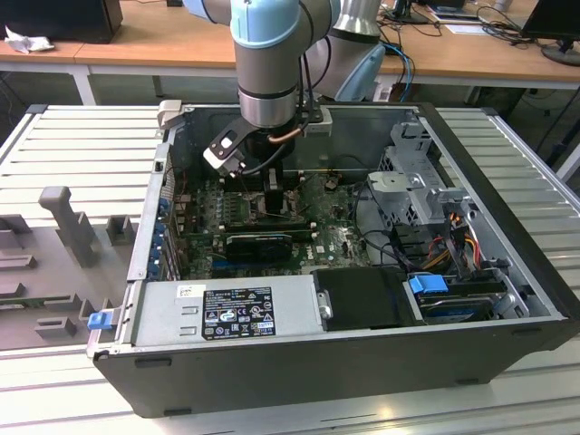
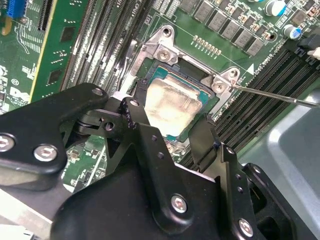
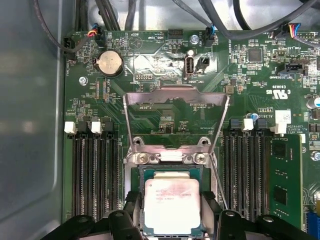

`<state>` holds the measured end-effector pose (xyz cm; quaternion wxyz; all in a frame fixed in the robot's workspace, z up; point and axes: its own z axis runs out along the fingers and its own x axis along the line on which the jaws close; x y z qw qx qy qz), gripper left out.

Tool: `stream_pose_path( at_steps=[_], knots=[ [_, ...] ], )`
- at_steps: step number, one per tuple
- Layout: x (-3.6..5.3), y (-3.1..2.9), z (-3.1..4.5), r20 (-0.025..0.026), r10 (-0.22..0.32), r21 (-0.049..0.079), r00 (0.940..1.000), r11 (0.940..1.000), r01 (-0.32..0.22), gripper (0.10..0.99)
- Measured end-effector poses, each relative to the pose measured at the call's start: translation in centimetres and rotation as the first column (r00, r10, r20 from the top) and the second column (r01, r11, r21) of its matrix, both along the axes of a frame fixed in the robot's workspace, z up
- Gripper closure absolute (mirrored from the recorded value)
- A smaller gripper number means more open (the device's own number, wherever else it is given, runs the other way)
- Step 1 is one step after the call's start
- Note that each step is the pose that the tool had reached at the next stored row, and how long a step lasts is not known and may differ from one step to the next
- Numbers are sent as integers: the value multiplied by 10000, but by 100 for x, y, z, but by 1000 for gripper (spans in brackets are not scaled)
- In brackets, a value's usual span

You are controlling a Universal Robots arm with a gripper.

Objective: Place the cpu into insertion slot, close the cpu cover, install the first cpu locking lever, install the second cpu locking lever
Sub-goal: 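Place the cpu into insertion slot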

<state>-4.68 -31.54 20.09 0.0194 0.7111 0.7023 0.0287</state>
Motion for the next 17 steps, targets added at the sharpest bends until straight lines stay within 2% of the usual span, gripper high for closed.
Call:
stream_pose_path(
  at_steps=[6, 14, 15, 17],
  knots=[
    [-1, 0, 23, -1, -11, 0, 10000, 10000, 11, 482],
    [0, 0, 181, -2, -9, -5, 10000, 10000, 9, 482],
    [0, 0, 190, -2, -9, -9, 10000, 10000, 9, 498],
    [0, 0, 204, -2, -10, -21, 10000, 10000, 10, 627]
  ],
)
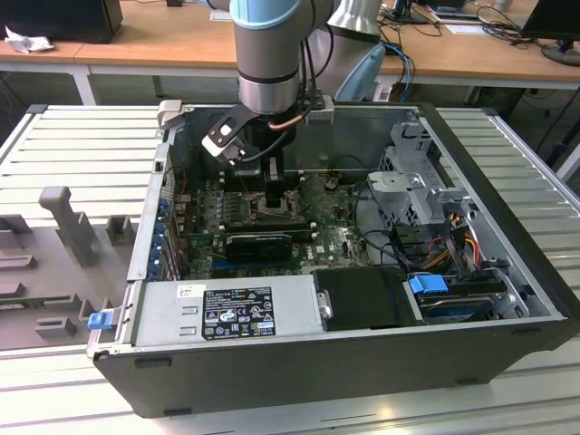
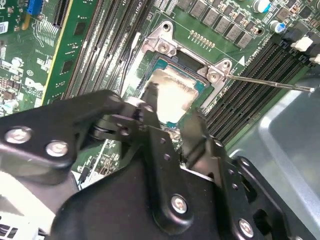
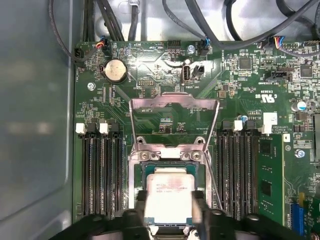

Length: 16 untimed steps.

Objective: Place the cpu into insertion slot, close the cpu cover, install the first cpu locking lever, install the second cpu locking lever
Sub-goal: 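Place the cpu into insertion slot, then close the cpu cover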

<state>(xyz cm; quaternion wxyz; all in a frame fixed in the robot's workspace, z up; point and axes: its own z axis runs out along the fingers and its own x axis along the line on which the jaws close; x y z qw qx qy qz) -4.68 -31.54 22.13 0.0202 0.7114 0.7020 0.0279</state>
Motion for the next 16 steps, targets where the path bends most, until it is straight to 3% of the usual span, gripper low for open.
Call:
stream_pose_path(
  at_steps=[2, 3, 4, 6, 16],
  knots=[
    [0, 0, 7, 1, 0, -13, 10000, 10000, 0, 749],
    [0, 0, 11, 0, 0, -20, 10000, 10000, 0, 749],
    [0, -1, 19, -1, 0, -26, 10000, 10000, 0, 929],
    [0, 0, 28, -1, 0, -25, 10000, 10000, 0, 980],
    [-2, 0, 138, 0, -2, -34, 10000, 10000, 2, 980]
  ],
)
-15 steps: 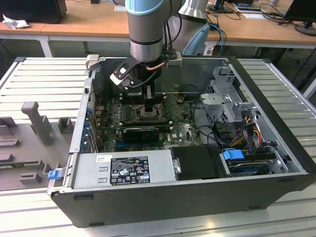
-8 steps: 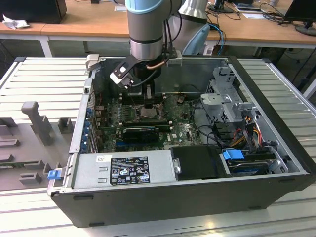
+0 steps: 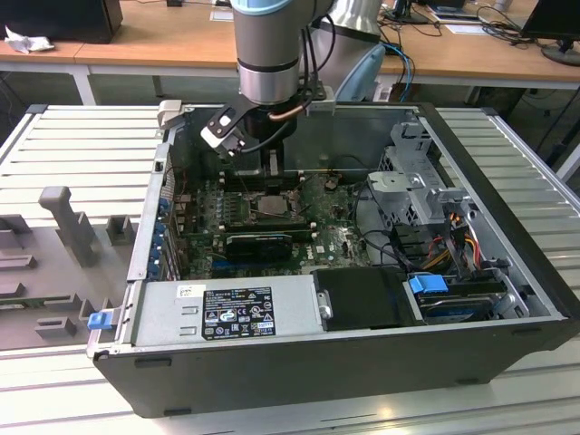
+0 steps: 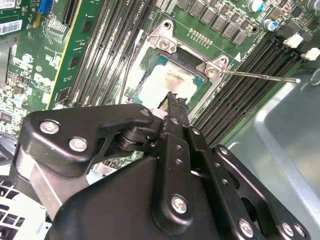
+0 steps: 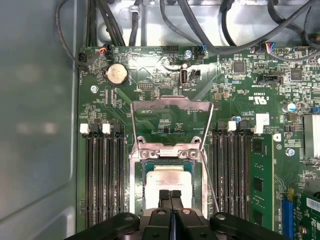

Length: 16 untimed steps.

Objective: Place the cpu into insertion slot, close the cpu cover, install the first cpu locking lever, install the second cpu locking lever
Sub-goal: 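Close the cpu cover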

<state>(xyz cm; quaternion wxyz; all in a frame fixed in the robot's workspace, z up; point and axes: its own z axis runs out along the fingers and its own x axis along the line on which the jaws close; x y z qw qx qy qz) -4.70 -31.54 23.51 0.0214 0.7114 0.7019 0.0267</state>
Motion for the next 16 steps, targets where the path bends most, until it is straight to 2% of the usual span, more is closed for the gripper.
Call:
stream_pose_path(
  at_steps=[3, 7, 12, 13, 16],
  knots=[
    [4, 0, 27, 1, -3, 2, 10000, 10000, 3, 980],
    [114, -24, 28, -50, -14, 16, 10000, 10000, 14, 980],
    [117, -24, 62, -57, -15, 22, 10000, 10000, 15, 980],
    [117, -24, 121, -56, -14, 23, 10000, 10000, 14, 980],
    [117, -24, 227, -56, -15, 23, 10000, 10000, 15, 980]
  ],
)
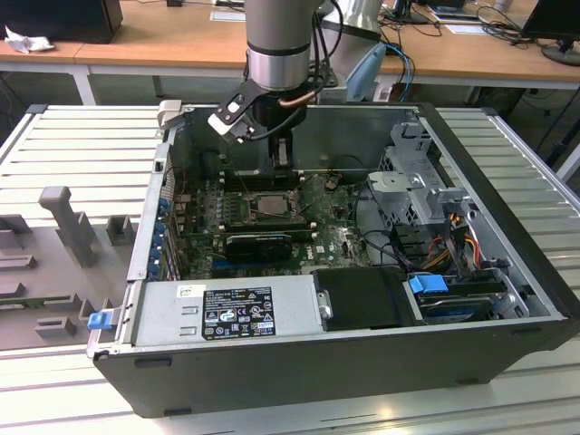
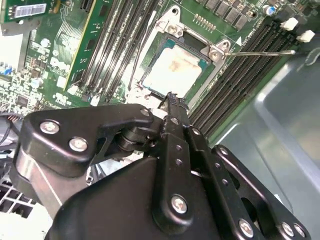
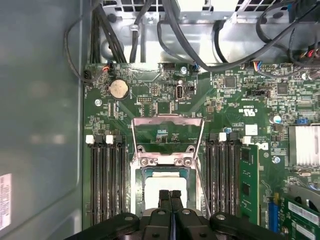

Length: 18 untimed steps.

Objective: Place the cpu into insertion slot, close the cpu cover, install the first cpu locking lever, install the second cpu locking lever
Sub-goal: 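Close the cpu cover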

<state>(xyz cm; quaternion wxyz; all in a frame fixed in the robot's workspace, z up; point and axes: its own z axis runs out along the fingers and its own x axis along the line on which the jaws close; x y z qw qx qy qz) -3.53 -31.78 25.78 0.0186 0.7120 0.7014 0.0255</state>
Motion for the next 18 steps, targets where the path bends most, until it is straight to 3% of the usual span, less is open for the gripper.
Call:
stream_pose_path(
  at_steps=[2, 9, 15, 18],
  knots=[
    [0, 0, 37, -1, 0, 0, 10000, 10000, 0, 980],
    [74, 0, 54, -1, 0, -1, 10000, 10000, 0, 980],
    [81, 3, 193, -1, 0, 0, 10000, 10000, 0, 980],
    [171, 3, 209, -4, 0, 21, 10000, 10000, 0, 980]
  ],
)
